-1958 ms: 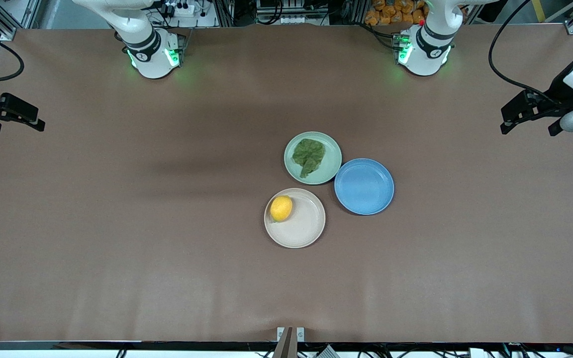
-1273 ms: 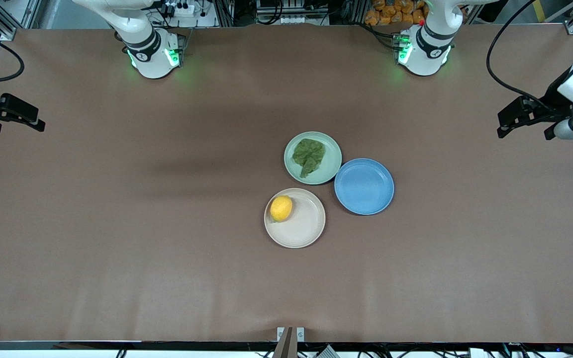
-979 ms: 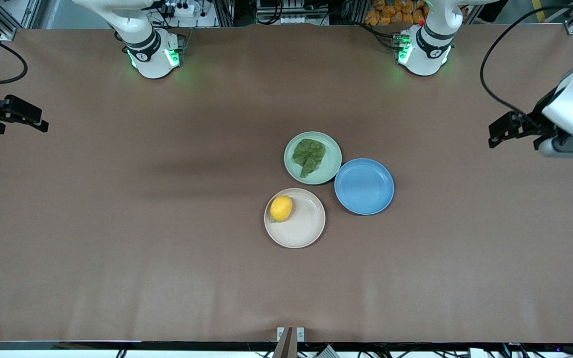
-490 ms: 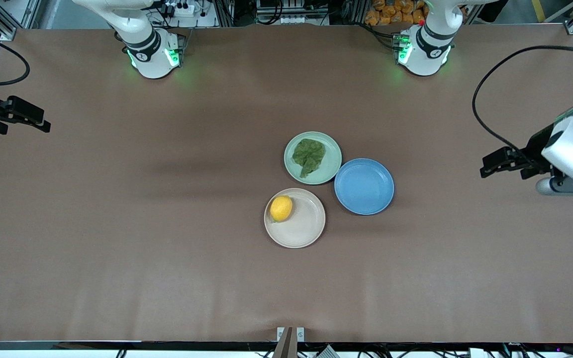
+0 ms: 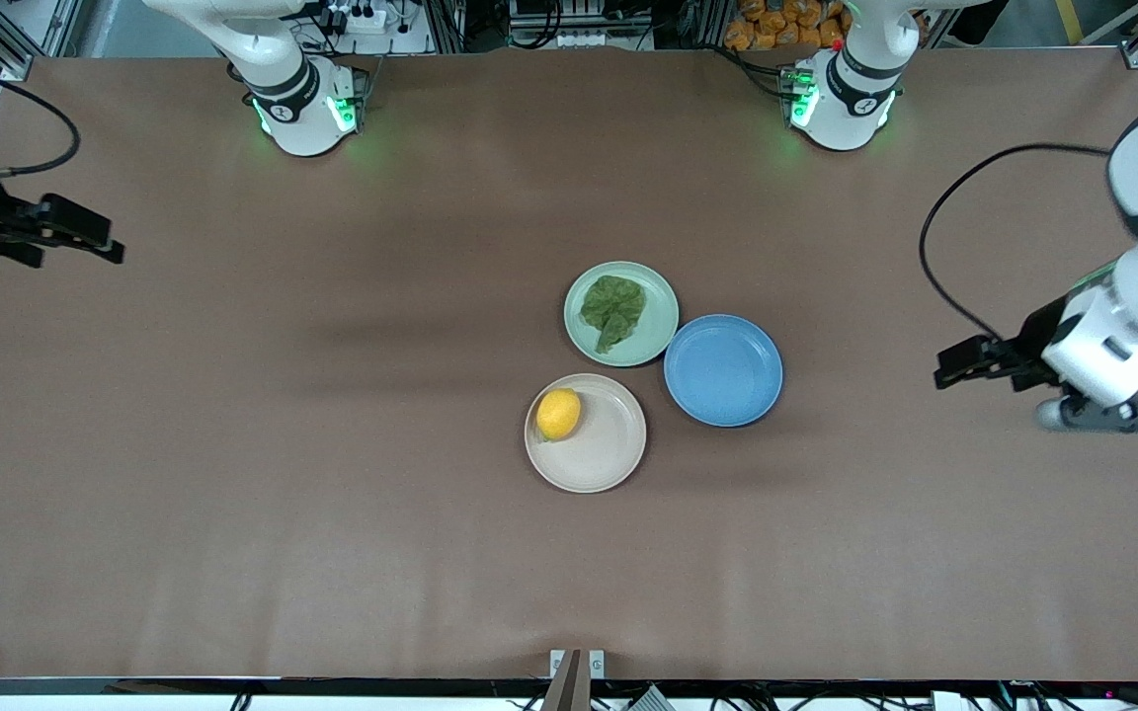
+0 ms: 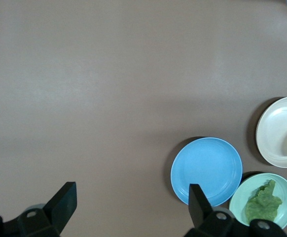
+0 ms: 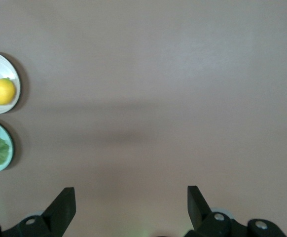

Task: Pick lemon and lettuce from plates
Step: 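Move both grippers out from rest toward the plates, then lower the right gripper onto the lettuce leaf on the green plate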

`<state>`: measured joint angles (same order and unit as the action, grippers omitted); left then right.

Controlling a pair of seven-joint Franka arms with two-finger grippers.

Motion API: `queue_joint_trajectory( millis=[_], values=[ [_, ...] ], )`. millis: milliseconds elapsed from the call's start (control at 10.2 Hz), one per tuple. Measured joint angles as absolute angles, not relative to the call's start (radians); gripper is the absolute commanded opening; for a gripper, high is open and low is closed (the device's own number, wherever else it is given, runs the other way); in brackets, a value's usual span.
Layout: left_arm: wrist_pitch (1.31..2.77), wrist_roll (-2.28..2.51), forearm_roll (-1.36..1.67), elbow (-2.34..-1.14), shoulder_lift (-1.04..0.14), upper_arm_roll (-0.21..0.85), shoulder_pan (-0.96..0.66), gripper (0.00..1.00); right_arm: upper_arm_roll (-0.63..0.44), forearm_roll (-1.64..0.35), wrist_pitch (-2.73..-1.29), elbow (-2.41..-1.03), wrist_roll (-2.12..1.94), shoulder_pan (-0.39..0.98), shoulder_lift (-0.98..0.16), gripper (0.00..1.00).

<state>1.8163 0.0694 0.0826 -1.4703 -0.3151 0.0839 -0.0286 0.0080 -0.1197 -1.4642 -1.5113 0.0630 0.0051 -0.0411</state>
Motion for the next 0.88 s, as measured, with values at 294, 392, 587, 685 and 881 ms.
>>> queue_joint_trajectory(
  millis=[294,392,587,685,881],
  values=[
    [1.902,0.105,0.083,-1.467,-0.418,0.089,-0.103,1.0,0.014,-0.143,-1.542,-1.527,0.288,0.171,-0.088,1.0],
    [1.917,0.109,0.083,-1.466,-0.431,0.089,-0.109,1.0,0.015,-0.142,-1.56,-1.528,0.328,0.206,-0.103,1.0],
    [1.948,0.109,0.083,-1.465,-0.447,0.087,-0.104,1.0,0.01,-0.142,-1.563,-1.528,0.34,0.209,-0.112,1.0],
    [1.961,0.109,0.083,-1.465,-0.456,0.086,-0.103,1.0,0.007,-0.142,-1.562,-1.528,0.34,0.207,-0.111,1.0],
    [1.975,0.109,0.083,-1.465,-0.467,0.086,-0.103,1.0,0.01,-0.145,-1.565,-1.531,0.355,0.232,-0.116,1.0]
  ],
)
